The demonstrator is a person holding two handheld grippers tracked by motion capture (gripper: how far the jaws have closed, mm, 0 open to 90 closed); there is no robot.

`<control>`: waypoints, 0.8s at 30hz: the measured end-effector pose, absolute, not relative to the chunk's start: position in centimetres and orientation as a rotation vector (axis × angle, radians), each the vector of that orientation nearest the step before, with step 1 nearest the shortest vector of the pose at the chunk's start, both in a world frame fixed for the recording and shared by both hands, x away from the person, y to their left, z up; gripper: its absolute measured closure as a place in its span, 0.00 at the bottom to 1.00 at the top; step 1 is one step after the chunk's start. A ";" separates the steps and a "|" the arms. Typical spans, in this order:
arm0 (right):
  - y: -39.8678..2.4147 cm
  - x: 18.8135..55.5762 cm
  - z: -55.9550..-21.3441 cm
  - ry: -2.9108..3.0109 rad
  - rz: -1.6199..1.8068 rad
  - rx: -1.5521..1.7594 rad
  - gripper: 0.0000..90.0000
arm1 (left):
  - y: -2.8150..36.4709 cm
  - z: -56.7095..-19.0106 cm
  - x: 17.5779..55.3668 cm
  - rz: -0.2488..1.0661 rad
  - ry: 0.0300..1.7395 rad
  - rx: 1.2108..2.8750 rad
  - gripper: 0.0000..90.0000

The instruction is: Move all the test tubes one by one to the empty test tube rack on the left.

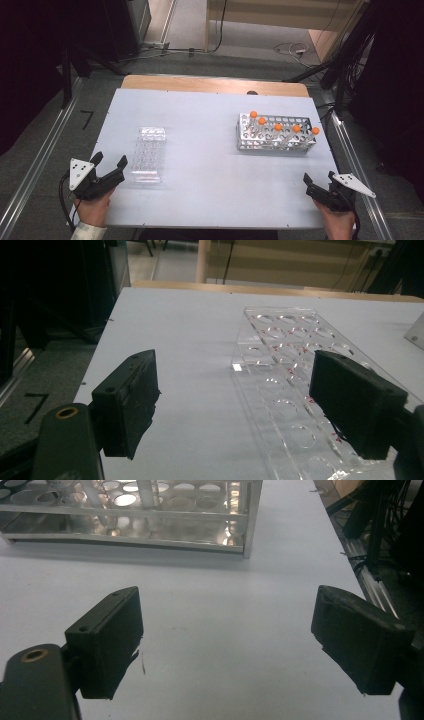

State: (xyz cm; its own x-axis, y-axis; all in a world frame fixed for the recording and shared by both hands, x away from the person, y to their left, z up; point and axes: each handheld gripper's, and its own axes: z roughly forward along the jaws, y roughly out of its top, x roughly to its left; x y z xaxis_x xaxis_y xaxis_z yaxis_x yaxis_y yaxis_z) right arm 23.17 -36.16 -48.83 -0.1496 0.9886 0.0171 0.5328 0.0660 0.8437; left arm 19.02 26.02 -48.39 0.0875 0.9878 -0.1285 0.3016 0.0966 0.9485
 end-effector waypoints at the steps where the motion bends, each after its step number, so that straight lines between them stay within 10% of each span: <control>1: -36.2 23.2 -48.8 1.750 0.979 1.524 0.13 | 26.0 -48.4 19.0 0.887 1.397 1.385 0.22; 24: -36.2 24.4 -48.3 1.736 0.962 1.514 0.20 | 25.8 -48.4 19.1 0.882 1.394 1.389 0.22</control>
State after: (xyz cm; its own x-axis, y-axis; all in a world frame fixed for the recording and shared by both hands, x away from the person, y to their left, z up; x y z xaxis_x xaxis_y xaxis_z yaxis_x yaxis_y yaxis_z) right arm 24.38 -36.15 -48.28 -0.1366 0.9906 0.0021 0.5271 0.0709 0.8468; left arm 19.09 25.82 -48.36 0.0915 0.9873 -0.1298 0.3059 0.0962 0.9472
